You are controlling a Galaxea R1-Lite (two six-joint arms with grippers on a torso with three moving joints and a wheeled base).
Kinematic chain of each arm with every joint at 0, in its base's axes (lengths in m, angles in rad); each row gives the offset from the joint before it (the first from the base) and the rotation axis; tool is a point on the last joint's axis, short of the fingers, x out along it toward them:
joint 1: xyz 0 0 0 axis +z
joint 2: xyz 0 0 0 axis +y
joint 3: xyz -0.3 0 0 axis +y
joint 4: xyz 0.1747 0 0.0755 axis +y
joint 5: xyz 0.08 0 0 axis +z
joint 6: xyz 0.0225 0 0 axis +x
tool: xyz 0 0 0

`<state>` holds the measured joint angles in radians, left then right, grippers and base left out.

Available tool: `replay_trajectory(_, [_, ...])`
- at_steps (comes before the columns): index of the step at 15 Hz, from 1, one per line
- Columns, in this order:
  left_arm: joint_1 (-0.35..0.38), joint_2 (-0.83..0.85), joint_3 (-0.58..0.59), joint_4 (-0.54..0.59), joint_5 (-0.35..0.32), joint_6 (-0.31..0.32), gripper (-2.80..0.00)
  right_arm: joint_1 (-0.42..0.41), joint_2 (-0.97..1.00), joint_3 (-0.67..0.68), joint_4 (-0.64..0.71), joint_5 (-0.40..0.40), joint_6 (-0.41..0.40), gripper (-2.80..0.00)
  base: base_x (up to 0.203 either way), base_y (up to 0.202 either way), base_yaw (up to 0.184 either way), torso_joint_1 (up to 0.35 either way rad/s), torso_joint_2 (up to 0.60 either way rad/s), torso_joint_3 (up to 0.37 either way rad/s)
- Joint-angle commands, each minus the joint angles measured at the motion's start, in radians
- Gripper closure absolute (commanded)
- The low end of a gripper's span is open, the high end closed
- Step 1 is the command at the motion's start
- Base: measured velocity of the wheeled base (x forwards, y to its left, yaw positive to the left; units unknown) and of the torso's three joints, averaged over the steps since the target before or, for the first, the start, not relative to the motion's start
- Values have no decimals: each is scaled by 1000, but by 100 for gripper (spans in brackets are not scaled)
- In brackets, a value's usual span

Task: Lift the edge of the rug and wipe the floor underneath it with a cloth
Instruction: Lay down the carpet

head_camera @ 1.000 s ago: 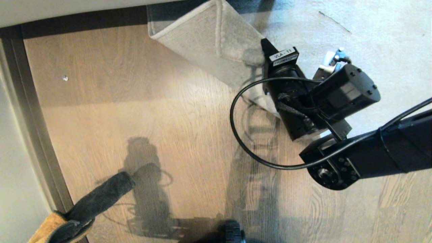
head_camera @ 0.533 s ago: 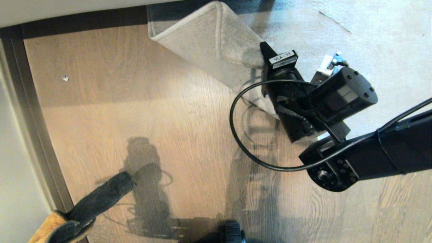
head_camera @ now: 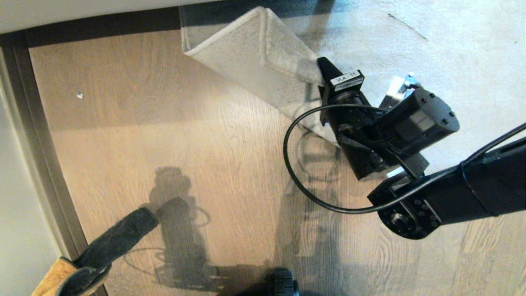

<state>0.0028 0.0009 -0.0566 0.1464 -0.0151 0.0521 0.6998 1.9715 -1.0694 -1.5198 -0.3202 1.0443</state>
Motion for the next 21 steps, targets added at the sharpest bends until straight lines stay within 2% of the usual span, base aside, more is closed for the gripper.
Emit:
replay_trajectory(1, [0, -1, 0, 1, 1, 0, 0, 1, -8, 7, -50, 1, 13, -280, 0, 0, 0, 0, 0, 0])
replay_trajectory(5, [0, -1, 0, 1, 1, 0, 0, 3, -21, 22, -50, 1, 29, -280, 0, 0, 0, 0, 0, 0])
replay_trajectory(8, [0, -1, 0, 1, 0, 0, 0, 40, -69, 98, -50, 6, 42, -280, 0, 0, 0, 0, 0, 0])
replay_trajectory(12, [0, -1, 0, 1, 0, 0, 0, 148, -174, 203, -50, 7, 81, -280, 0, 0, 0, 0, 0, 0])
replay_trajectory(17, [0, -1, 0, 1, 1, 0, 0, 298, -228, 349, -50, 6, 89, -280, 0, 0, 0, 0, 0, 0])
replay_trajectory(19, [0, -1, 0, 1, 1, 0, 0, 323, -232, 380, -50, 3, 108, -280, 0, 0, 0, 0, 0, 0])
replay_trajectory(21, [0, -1, 0, 1, 1, 0, 0, 326, -244, 405, -50, 4, 172, -280, 0, 0, 0, 0, 0, 0])
